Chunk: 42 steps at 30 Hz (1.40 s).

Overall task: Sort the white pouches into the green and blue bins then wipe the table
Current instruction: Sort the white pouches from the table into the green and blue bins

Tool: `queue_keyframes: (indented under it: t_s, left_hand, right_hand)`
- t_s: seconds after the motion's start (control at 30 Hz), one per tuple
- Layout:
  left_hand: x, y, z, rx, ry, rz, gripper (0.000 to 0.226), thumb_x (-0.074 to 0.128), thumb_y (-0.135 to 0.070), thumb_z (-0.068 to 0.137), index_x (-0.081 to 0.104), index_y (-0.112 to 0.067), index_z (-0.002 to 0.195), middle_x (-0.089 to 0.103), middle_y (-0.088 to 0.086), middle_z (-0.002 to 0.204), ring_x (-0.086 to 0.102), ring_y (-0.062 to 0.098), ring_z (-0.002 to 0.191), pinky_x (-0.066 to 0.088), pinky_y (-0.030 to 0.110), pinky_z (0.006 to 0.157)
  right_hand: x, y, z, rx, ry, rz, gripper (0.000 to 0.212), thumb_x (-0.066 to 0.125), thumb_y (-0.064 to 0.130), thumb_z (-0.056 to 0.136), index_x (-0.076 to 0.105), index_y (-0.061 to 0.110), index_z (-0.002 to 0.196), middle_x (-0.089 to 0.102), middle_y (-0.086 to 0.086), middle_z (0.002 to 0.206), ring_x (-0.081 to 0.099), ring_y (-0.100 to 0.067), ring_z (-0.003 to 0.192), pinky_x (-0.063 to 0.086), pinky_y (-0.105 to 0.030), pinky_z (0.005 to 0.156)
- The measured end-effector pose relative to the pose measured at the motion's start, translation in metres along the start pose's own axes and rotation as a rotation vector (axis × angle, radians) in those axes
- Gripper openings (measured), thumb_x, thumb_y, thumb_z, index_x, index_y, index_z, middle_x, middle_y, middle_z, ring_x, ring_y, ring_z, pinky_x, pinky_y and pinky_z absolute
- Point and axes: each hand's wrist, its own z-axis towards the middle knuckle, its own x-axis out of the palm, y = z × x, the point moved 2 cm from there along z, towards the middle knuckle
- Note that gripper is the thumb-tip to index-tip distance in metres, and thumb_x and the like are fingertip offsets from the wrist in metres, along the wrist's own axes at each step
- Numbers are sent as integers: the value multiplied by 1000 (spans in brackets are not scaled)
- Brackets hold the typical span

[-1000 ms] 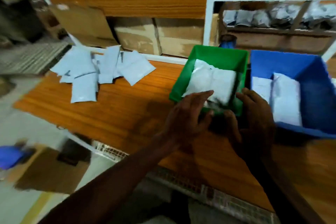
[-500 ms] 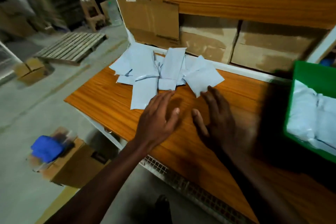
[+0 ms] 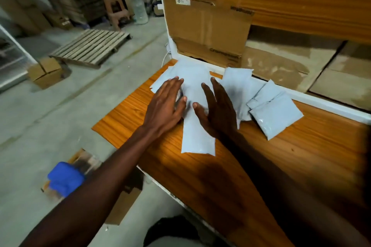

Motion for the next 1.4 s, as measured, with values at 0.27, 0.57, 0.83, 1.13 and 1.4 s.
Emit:
queue_keyframes:
  t_s: [0.27,0.57,0.83,1.13,1.4]
  left_hand:
    - [29,84,89,112,69,-73,55,32,-42,102,35,-16,151,36,6,157,27,22,148,22,41,122]
    - [71,125,132,241,233,-185,55,36,-39,102,35,-16,151,34,8,158,26,24,148,29,48,119]
    - [80,100,145,218,326,95,62,39,-52,98,25,-31,154,11,2,166,9,31,152,20,54,119]
    - [84,91,146,160,308,60,53,52,-45,96,41,-36,147,20,-1,164,15,34,150,27,58,116]
    - [44,-21,114,408,124,-98,51,51,-44,92,49,-32,142,37,2,157,32,35,142,42,55,103]
  right_hand:
    - [68,5,83,111,110,-217,65,32,59,99,30,29,156,13,-6,168,12,-32,154,26,-58,116]
    - [95,-8,78,376,157,-399,60,32,59,97,28,42,154,12,-3,168,26,-48,145,50,-60,93]
    - [54,-13,56,546,-15,-399,56,32,56,99,33,39,152,15,-5,167,34,-39,142,48,-53,99]
    - [-2,3,20,590,-171,-447,55,36,51,101,33,37,154,17,-7,167,30,-37,146,40,-50,108]
    - [-97,9,-56,649,-336,-491,57,43,49,98,36,35,153,18,-10,166,29,-35,147,39,-50,107]
